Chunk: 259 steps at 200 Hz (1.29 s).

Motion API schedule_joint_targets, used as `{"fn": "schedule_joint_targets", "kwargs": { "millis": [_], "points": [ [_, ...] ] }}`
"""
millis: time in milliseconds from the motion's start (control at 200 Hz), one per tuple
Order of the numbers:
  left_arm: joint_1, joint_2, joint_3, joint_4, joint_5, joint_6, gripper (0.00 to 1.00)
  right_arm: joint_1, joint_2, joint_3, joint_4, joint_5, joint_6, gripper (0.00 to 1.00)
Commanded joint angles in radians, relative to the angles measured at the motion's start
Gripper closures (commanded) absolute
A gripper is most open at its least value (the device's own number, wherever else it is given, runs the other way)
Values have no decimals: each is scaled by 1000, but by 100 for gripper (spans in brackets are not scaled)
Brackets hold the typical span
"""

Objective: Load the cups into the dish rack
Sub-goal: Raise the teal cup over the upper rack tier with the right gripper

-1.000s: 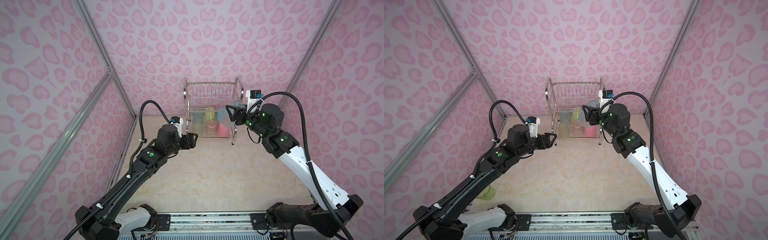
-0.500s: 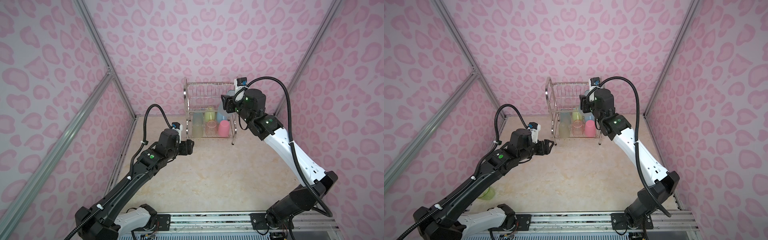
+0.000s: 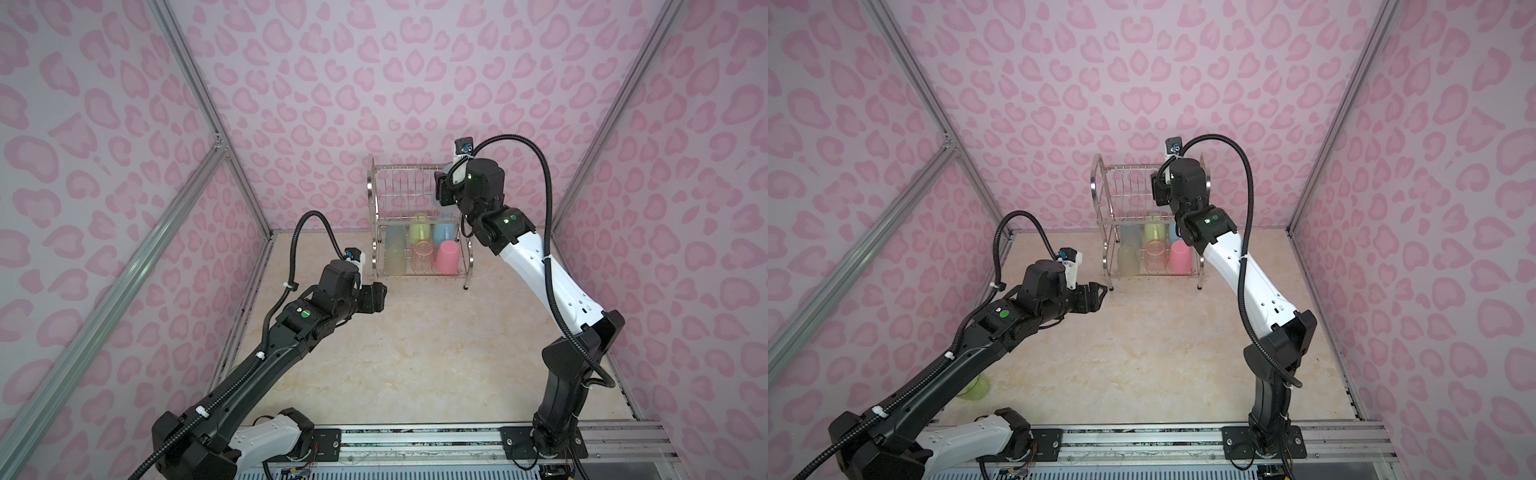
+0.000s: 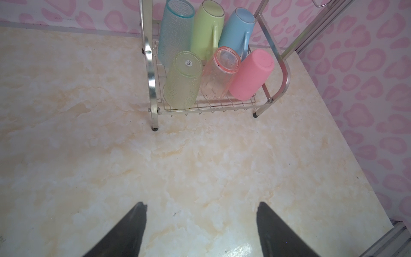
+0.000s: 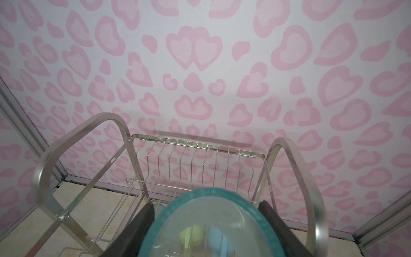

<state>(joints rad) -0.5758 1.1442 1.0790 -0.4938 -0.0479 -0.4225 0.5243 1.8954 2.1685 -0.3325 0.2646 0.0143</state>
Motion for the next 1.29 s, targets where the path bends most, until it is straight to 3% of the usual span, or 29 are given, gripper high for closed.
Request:
{"fn": "schedule_joint_targets", "kwargs": {
  "millis": [0,440,1290],
  "points": [
    [1,-2,-8,27,-9,-14,20,-18,49,55,2,15,-14,44],
    [-2,-4,-40,61,5,-52,20,-102,209,197,-9,-35,13,44],
    [-10,-30,-94,94,-4,-70,20,-121,347,312,-101,-63,16,42]
  ]
}}
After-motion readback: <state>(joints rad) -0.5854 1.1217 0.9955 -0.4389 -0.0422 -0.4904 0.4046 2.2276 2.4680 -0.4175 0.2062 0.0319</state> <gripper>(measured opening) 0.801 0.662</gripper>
